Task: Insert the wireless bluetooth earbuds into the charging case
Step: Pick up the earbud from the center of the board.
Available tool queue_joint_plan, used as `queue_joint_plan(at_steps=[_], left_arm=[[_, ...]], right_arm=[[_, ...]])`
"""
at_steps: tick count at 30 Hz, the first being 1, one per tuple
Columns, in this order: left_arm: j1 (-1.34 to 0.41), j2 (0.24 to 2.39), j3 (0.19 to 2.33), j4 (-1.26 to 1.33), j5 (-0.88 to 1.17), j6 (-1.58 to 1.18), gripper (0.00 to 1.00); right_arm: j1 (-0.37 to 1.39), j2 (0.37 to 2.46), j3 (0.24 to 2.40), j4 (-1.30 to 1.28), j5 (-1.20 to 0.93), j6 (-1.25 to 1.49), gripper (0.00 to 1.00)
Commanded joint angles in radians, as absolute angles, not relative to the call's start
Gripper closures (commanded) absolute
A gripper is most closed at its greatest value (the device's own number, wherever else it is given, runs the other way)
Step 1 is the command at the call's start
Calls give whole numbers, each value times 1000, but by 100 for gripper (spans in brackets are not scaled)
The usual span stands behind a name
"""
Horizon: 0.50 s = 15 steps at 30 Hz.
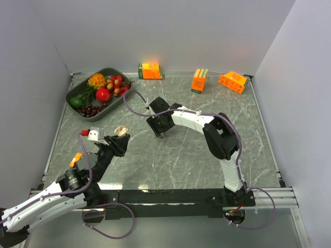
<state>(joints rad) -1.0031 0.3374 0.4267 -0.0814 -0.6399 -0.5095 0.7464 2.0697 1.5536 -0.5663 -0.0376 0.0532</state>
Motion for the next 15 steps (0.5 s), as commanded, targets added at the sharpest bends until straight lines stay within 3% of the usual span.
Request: queue_joint_plan(at_steps=[1,15], left_arm=[[-1006,322,466,-72,-630,-500,99],[-1012,318,465,-80,-640,-506,99]], right_arm=[[752,2094,1608,-568,-21,43,37],[750,2148,1629,-594,-2,44,46]])
